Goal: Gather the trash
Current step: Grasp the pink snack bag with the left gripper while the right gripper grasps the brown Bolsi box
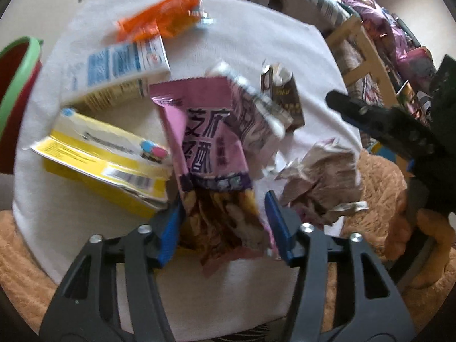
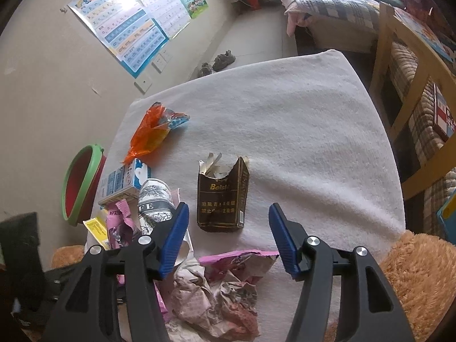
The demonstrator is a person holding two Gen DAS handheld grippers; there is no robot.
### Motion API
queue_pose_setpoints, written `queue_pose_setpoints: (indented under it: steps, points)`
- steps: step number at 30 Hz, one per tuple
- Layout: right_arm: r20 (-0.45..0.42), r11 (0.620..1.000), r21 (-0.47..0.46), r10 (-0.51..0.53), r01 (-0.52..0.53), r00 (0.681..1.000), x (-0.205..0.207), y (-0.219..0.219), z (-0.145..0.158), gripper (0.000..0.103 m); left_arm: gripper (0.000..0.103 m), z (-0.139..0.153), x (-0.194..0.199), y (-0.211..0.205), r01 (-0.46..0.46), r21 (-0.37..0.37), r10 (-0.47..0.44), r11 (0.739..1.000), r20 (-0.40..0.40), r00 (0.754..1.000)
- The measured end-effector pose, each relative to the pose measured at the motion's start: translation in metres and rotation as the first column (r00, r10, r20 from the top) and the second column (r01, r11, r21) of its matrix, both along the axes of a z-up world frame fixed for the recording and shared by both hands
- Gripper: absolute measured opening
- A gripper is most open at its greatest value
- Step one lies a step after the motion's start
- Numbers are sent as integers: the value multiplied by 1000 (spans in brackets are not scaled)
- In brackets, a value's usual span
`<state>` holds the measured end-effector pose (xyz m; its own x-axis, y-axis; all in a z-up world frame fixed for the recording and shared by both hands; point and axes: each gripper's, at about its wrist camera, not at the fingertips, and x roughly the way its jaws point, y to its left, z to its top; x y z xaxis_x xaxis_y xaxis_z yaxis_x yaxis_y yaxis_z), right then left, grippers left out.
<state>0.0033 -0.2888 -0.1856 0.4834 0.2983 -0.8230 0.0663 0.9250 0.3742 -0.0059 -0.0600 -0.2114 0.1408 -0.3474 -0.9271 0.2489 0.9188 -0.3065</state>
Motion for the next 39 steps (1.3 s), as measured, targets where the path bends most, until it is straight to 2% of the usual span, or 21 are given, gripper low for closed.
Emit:
queue_pose_setpoints:
  steps: [3,5,11,14,19,23,24,27,35,39]
  points:
    - [-2,1000,0,-1,1,1000,0,-1,-1,57,39,0,-1,1,-1,-9,1,1000,2,1000]
    - [-9,1000,3,0,0,1000,1,0,-2,57,26,2,0,5,-14,-12,14,1000,8,1000]
    - [-21,1000,-16,17,-18,1000,5,4,-4,57,25,17,-3,20,-48,-16,49,999,66,997]
    - [-34,999,-43,31,-33,999,16,7,-4,67,25,20,-5,21,-47,-4,47,999,87,995]
    - [-76,983,-140,110,-120,991,40,29,-17,68,25,14,-7,22,-43,-1,43,999,63,997]
    - [-122,974,-160,142,-160,982,53,41,-34,67,28,13,-7,21,-38,-2,38,999,59,998]
    - [-130,971,-172,146,-168,981,55,43,-38,66,29,12,-7,21,-41,-3,41,999,57,997]
    - [-143,973,-152,152,-173,978,56,41,-45,50,34,10,-3,20,-51,-22,52,998,42,998]
    - [-103,981,-148,109,-124,989,43,17,-37,47,44,4,-4,9,-20,-42,22,999,25,999]
    - [-93,983,-146,94,-107,991,38,12,-34,47,46,-5,-5,2,4,-36,-4,999,-8,1000]
